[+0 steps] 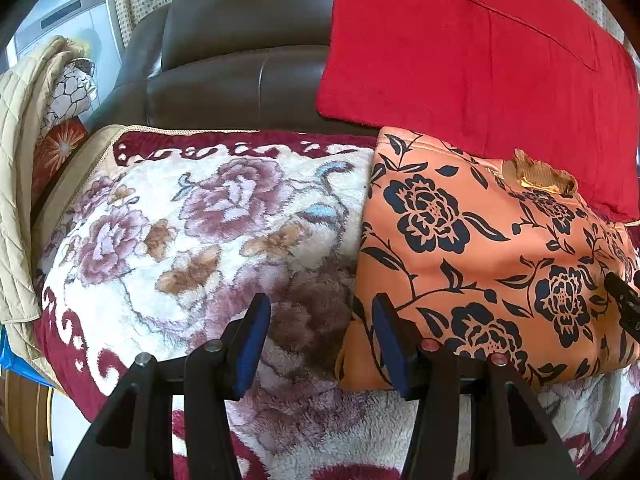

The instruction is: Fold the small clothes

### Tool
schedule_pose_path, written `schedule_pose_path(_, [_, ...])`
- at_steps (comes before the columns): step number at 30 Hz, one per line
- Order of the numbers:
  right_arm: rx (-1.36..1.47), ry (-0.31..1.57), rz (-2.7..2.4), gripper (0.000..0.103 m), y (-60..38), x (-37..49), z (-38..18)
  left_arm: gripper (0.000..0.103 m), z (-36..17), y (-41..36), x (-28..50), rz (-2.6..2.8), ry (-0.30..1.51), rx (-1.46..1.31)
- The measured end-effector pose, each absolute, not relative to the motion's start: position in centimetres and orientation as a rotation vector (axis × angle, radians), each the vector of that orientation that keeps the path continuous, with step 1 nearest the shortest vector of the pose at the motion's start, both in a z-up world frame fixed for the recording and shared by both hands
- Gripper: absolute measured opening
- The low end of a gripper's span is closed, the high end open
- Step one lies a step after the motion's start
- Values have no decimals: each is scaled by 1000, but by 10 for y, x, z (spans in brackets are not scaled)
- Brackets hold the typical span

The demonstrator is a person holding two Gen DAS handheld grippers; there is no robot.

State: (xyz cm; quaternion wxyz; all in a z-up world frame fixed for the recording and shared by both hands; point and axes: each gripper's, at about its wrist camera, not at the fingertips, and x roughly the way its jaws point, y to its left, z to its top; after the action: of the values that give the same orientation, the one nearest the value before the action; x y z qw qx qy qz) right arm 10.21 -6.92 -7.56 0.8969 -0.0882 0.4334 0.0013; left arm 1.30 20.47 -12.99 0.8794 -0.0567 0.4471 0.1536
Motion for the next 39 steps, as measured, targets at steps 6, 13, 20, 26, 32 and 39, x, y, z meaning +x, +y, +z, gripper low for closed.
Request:
schedule_pose_path(6, [-150, 946, 17, 80, -73, 106, -82, 54, -132, 202, 13, 312, 938, -114])
schedule_pose_path(13, [-152, 956, 16, 80, -74, 107, -85, 54, -133, 202, 13, 310, 942, -111])
schedule_pose_path(20, [-173, 947, 5, 80, -70, 107, -86, 54, -133, 203, 12, 314, 941, -108])
schedule_pose_path(26, [-181, 945, 2, 80, -69, 106, -86, 54, -133, 202, 12, 314, 943, -105])
schedule_pose_path(32, [-190, 942, 2, 80, -69, 107, -85, 54, -133, 201, 11, 316, 942, -101])
schedule_pose_path(39, [-200, 936, 4, 80, -69, 107, -86, 54, -133, 200, 11, 315, 942, -97])
